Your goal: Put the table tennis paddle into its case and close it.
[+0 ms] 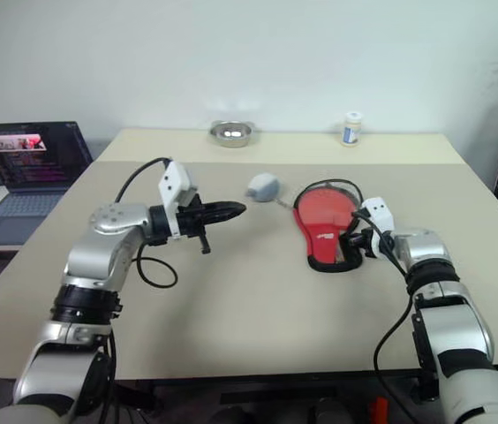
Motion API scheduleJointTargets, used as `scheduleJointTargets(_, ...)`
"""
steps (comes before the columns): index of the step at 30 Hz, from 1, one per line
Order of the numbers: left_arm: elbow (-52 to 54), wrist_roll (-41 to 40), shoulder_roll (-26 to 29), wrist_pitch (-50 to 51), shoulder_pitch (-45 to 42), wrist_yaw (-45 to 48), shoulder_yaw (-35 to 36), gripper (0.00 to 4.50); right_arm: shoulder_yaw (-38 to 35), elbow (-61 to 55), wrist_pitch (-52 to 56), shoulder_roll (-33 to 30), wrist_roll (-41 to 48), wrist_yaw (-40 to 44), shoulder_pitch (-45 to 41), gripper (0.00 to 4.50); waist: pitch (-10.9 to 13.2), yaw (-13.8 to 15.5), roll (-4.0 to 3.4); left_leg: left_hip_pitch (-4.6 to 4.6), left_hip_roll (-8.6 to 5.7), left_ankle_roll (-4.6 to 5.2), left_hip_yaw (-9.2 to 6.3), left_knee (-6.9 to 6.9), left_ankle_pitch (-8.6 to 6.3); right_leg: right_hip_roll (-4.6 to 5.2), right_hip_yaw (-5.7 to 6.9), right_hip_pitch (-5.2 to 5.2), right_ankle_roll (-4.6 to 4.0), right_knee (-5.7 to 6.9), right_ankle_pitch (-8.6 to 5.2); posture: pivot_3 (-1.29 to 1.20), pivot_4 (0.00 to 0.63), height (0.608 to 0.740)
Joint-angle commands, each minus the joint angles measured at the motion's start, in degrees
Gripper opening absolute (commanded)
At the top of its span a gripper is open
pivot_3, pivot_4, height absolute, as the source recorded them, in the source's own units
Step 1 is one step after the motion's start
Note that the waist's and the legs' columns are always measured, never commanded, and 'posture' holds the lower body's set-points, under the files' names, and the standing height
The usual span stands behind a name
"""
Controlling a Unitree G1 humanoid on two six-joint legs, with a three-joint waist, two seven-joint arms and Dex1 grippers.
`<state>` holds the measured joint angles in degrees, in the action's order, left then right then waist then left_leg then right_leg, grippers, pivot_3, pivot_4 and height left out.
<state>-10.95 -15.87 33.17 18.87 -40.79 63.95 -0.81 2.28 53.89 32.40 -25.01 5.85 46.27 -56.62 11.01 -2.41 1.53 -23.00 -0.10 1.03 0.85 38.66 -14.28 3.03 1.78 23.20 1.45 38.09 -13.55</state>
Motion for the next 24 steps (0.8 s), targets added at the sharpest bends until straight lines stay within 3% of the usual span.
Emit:
scheduleJointTargets(1, 6.87, -4.78, 4.25, 2.32, 2.39, 5.98, 1.38, 0.0, 1.55, -10.13, 7.87, 4.06, 2.83, 3.3, 2.94, 0.02, 0.0, -0.48, 0.0, 0.0, 0.04, 0.0, 0.01, -0.11, 0.0, -0.01, -0.08, 0.04, -0.05, 0.02, -0.01, 0.0, 0.15, 0.74)
scheduleJointTargets(10, 13.93, -9.24, 8.02, 7.36, 5.06, 9.86, 0.37, 0.0, 5.16, -47.56, 28.83, 8.78, 10.42, 0.84, 16.88, 0.02, 0.01, -0.59, -0.01, -0.03, 0.42, -0.13, -0.04, -0.76, 0.05, -0.35, 0.03, 0.34, -0.47, -0.04, -0.27, 0.0, 0.15, 0.74)
scheduleJointTargets(13, 18.02, -10.5, 10.22, 9.21, 9.89, 12.16, -0.73, 0.0, 6.06, -57.43, 33.96, 9.28, 12.29, -1.64, 21.99, 0.02, 0.01, -0.53, -0.01, -0.02, 0.58, -0.2, -0.04, -0.76, 0.01, -0.53, 0.01, 0.36, -0.53, -0.06, -0.3, 0.0, 0.15, 0.74)
scheduleJointTargets(24, 22.77, -10.67, 12.76, 9.54, 17.51, 11.84, -1.29, 0.0, -0.45, -78.57, 49.04, 9.0, 18.52, -10.4, 35.33, 0.02, 0.01, 0.97, -0.01, -0.03, 0.61, -0.32, -0.17, -0.71, 0.0, -0.58, 0.14, 0.31, -0.7, -0.11, -0.44, 0.0, 0.15, 0.74)
